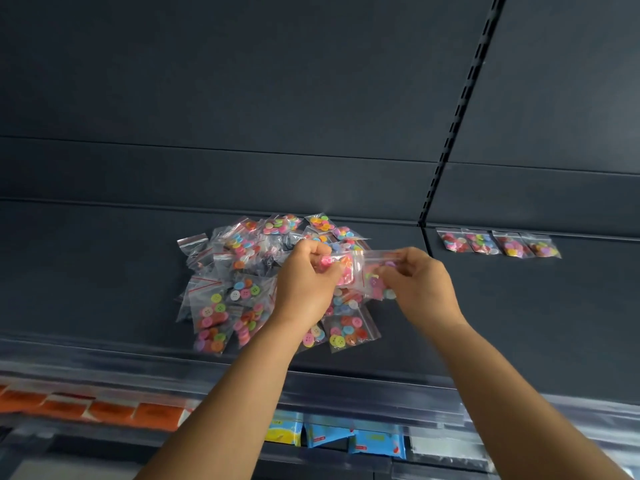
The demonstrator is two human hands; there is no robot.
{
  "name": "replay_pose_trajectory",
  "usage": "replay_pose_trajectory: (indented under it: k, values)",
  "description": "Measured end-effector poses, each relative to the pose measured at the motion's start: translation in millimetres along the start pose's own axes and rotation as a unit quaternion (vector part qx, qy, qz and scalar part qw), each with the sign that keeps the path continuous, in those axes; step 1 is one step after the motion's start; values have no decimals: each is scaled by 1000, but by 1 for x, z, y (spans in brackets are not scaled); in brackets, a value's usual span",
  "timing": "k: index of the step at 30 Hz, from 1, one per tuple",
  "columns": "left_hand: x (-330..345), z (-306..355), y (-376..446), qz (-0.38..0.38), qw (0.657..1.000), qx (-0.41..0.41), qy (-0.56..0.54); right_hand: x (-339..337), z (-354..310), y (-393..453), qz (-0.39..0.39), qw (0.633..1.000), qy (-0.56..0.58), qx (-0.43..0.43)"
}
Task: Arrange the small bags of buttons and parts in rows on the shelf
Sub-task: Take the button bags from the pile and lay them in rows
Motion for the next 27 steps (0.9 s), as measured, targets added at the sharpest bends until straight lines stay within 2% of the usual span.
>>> replay_pose_trajectory:
  k: [6, 12, 16, 19, 27]
  values:
    - [30, 5, -4, -9, 994, -45, -97, -19, 11, -7, 3, 989, 137, 48]
    - [72, 10, -6, -51, 992, -69, -88, -57, 41, -8, 8, 979, 183, 88]
    - [112, 13, -9, -81, 989, -93, -85, -88, 69, 2, 57, 987, 109, 100]
    - [146, 16, -11, -95, 991, -74, -58, -112, 91, 13, 85, 991, 28, 102]
    - [212, 12, -8, -92, 994, -13, 62, -132, 126, 39, 45, 990, -114, 74]
Point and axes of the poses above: each hand's wrist, its own y-axis towards the middle knuckle, its own x-axis out of the palm, z = x × y, the point moved 6 cm from there along y, towards the middle knuckle, and after that the axes turned 14 degrees about -y, right-handed, at the moved point
